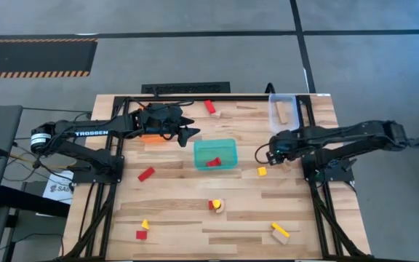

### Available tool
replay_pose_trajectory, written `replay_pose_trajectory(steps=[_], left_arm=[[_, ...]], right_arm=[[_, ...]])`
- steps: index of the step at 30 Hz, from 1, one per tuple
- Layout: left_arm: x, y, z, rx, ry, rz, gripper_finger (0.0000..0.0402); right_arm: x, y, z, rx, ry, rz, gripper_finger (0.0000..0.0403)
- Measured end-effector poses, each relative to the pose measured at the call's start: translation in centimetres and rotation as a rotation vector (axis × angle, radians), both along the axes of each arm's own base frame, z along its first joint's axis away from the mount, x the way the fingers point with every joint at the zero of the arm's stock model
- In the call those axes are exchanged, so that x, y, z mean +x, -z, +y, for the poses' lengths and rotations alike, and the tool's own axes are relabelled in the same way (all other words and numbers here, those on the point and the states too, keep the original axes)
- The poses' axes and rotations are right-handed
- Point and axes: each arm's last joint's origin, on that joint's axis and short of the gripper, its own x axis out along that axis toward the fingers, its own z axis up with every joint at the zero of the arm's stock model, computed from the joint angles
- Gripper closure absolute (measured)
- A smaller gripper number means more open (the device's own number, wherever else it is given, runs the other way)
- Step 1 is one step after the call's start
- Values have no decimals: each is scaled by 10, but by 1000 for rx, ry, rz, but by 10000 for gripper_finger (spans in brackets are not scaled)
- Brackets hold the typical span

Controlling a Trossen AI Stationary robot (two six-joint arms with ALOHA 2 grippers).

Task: Sort & place blocks by color
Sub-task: Put the yellow block into the orange bin

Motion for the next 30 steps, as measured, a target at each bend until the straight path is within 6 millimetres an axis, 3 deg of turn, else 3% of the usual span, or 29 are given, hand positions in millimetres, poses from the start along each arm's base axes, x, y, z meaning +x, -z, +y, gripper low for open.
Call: replay_pose_trajectory(steps=[4,8,11,20,30], left_arm=[[0,0,0,0,0,0,136],[0,0,0,0,0,0,136],[0,0,0,-2,1,5,136],[-2,5,-1,-8,21,58,136],[-3,7,-1,14,39,85,136]], right_arm=[[9,5,5,64,-51,-17,159],[34,4,17,80,-128,-219,159],[48,9,23,104,-69,-273,159],[62,41,36,126,8,-132,159],[74,67,35,109,18,-54,160]])
